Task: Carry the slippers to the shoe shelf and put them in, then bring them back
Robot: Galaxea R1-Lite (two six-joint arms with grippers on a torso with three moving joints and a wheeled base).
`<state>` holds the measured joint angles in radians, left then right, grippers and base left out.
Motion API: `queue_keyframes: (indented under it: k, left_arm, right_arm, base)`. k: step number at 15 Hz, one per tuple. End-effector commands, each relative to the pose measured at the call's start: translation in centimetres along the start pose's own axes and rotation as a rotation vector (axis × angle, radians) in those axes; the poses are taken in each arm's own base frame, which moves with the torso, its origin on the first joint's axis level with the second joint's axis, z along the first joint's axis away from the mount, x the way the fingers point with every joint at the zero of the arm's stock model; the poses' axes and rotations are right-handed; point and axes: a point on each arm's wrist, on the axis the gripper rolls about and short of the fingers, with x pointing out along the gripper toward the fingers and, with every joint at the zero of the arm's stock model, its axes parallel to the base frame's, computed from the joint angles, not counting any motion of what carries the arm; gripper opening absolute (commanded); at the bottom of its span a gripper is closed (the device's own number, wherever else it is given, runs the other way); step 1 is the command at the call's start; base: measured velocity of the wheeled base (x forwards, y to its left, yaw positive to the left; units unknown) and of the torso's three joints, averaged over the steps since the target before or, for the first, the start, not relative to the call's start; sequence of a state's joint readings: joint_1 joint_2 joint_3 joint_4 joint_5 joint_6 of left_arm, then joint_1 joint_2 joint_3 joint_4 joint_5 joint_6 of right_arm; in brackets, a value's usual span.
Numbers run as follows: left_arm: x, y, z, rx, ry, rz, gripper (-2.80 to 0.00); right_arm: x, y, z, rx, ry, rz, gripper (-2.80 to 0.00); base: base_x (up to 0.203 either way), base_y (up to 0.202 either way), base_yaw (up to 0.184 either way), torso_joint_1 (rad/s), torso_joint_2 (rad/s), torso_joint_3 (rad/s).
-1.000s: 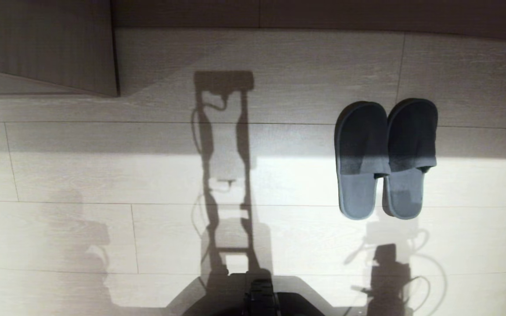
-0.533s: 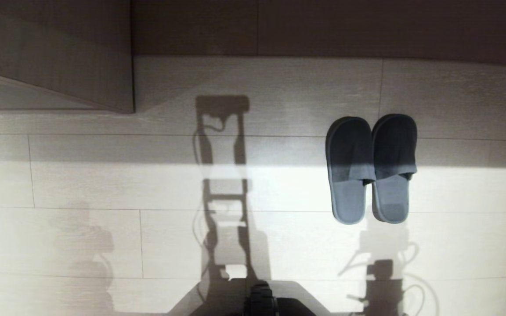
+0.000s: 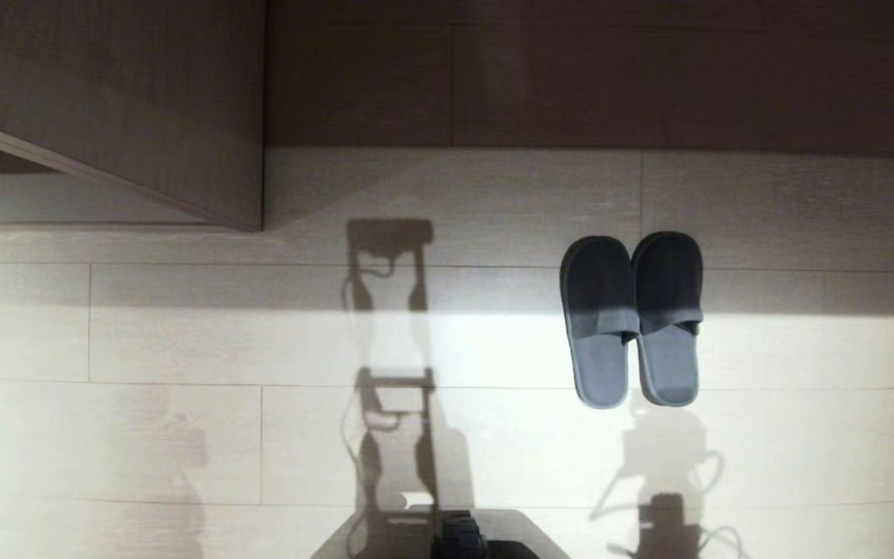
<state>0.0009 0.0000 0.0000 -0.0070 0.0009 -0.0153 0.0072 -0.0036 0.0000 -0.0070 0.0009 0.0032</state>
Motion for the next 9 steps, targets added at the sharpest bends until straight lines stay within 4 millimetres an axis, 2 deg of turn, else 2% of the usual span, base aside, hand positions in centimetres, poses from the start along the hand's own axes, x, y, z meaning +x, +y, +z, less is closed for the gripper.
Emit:
queue_keyframes:
  k: [1,9]
  left_arm:
    - [0.01,0.0,0.01,0.0,0.001,0.0,-2.8]
    - [0.0,0.0,0.01,0.0,-0.001,0.0,-2.8]
  right_arm:
    - [0.04,0.0,0.02,0.0,0.005,0.001,-2.8]
    - [0.03,0.0,0.01,0.0,0.003,0.001,-2.8]
  base:
    - [0.0,0.0,0.0,0.007,0.0,0.203]
    - [0.0,0.0,0.0,0.002,0.0,0.208]
